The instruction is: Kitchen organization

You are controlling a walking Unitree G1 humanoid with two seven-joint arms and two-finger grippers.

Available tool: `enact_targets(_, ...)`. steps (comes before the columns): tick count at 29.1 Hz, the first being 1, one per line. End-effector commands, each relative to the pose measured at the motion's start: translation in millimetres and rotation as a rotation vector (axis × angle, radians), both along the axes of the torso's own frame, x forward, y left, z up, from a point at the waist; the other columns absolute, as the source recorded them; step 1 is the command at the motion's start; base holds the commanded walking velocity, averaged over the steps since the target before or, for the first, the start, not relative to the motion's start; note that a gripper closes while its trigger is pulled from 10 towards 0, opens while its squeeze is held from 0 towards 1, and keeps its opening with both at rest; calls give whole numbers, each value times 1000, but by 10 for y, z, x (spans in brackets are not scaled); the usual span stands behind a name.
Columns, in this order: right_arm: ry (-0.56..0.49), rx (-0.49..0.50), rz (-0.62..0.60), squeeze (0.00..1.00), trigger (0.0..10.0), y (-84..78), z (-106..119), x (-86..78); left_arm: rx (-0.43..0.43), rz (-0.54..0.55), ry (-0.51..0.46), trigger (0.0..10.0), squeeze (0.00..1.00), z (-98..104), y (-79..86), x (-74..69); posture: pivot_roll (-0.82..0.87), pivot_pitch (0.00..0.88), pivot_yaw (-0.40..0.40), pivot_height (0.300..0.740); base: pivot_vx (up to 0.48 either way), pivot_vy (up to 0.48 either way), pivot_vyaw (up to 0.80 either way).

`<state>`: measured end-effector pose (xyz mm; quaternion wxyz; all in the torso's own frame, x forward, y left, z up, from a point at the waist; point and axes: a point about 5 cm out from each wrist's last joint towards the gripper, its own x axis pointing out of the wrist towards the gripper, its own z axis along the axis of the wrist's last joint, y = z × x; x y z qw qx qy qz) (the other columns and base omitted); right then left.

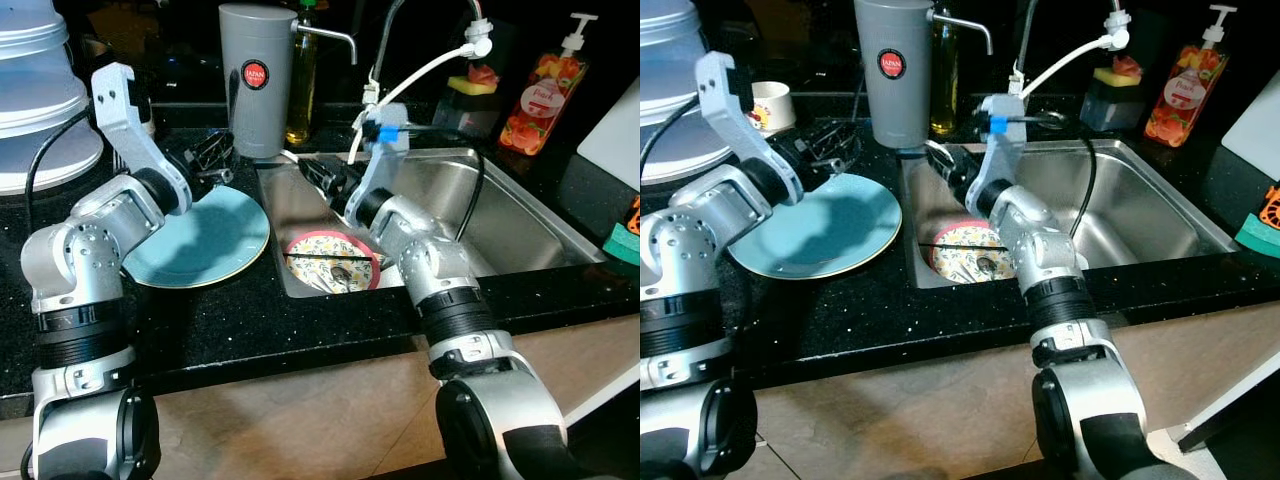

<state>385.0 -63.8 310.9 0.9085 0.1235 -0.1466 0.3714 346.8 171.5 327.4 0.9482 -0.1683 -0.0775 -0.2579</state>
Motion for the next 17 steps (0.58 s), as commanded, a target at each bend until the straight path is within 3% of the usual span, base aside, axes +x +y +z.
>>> enact_targets(1, 1, 46, 61, 1000, 10000, 20, 53, -76, 45, 16, -12, 0, 0, -41, -28, -3, -30, 97, -47, 740, 0, 0, 0)
enact_targets(5, -12, 50, 95, 1000, 10000, 65, 87, -139, 72, 26, -19, 0, 0, -52, -32, -2, -30, 98, -46, 740, 0, 0, 0)
enact_targets(6, -16, 46, 108, 35, 10000, 84, 88, -163, 69, 25, -18, 0, 0, -54, -36, -4, -31, 98, -45, 740, 0, 0, 0)
enact_targets(7, -18, 41, 118, 0, 10000, 102, 87, -183, 65, 24, -17, 0, 0, -53, -38, -5, -32, 99, -43, 740, 0, 0, 0)
enact_targets(9, -23, 26, 162, 0, 10000, 147, 69, -240, 63, 7, -16, 0, 0, -57, -56, -9, -32, 99, -43, 740, 0, 0, 0)
enact_targets(10, -21, 20, 170, 1000, 10000, 156, 55, -252, 59, -40, -30, 0, 0, -55, -87, -36, -31, 99, -42, 740, 0, 0, 0)
enact_targets(12, -14, 14, 175, 1000, 10000, 161, 39, -259, 24, -149, -70, 0, 0, -36, -145, -110, -29, 98, -43, 740, 0, 0, 0)
enact_targets(13, -14, 14, 175, 1000, 10000, 161, 39, -259, 24, -149, -70, 0, 0, -36, -145, -110, -29, 98, -43, 740, 0, 0, 0)
enact_targets(16, -8, 15, 168, 1000, 10000, 154, 46, -262, -166, -272, -120, 0, 0, 6, -123, -199, -29, 99, -42, 740, 0, 0, 0)
enact_targets(17, -8, 15, 168, 1000, 10000, 154, 46, -262, -166, -272, -120, 0, 0, 6, -123, -199, -29, 99, -42, 740, 0, 0, 0)
